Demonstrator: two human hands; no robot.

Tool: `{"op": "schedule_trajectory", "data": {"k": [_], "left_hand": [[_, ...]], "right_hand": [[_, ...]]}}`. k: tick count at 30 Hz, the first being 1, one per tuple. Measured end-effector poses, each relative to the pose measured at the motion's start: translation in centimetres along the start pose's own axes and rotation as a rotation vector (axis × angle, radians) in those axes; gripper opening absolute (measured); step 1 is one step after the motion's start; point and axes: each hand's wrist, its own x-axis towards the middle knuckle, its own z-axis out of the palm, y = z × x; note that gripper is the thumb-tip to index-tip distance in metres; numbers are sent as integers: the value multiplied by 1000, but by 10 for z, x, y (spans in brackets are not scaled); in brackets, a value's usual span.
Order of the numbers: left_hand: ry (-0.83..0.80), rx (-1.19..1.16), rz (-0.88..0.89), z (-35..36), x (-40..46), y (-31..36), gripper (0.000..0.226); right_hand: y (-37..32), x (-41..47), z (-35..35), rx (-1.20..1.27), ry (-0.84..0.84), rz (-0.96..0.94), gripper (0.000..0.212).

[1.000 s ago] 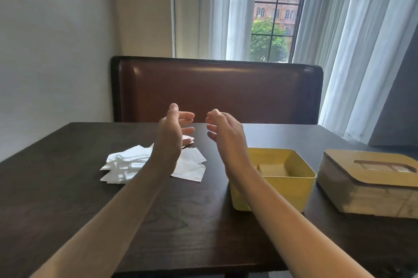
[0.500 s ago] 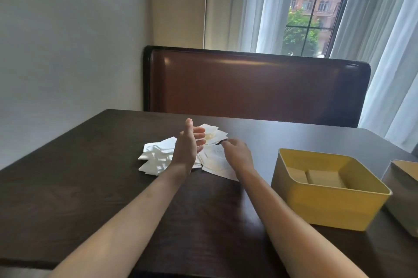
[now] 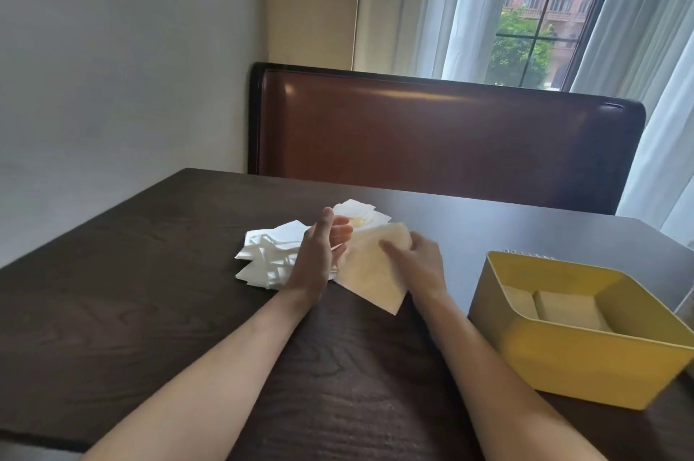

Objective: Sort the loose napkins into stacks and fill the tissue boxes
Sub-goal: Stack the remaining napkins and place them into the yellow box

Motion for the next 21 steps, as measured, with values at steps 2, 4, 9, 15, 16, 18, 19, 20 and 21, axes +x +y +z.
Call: {"op": "schedule_trajectory", "data": {"k": [2,4,9,15,16,18,19,20,21], "left_hand": [[-13,11,6,1,-1,0,46],[-20,22,13,3,-3,1,45],[-66,9,-5,0,-6,-1,36],[-118,59,40,-4,-5,-4,48],[-134,64,53,-4,-4,-5,52],[-192,42,91,-6,-4,-4,55],[-218,30,103,-6,-5,-3,53],[-236,28,105,-7,-6,-2,51],[-243,39,99,-6,-7,-2,49]], "right_hand": [[-2,-3,-2,145,5,24,11],[-4,-6,-4,244,-3,46,18],[-2,-7,-5,180,45,-83,16],[-7,-10,-8,319,148,-169,12],[-10,-12,-9,370,111,-163,10],[-14,-13,-11,414,13,-182,7],[-16,-14,-11,387,-26,-212,5],[-18,-16,-10,348,-57,-234,6],[-18,-17,-8,312,-76,-248,8]]}}
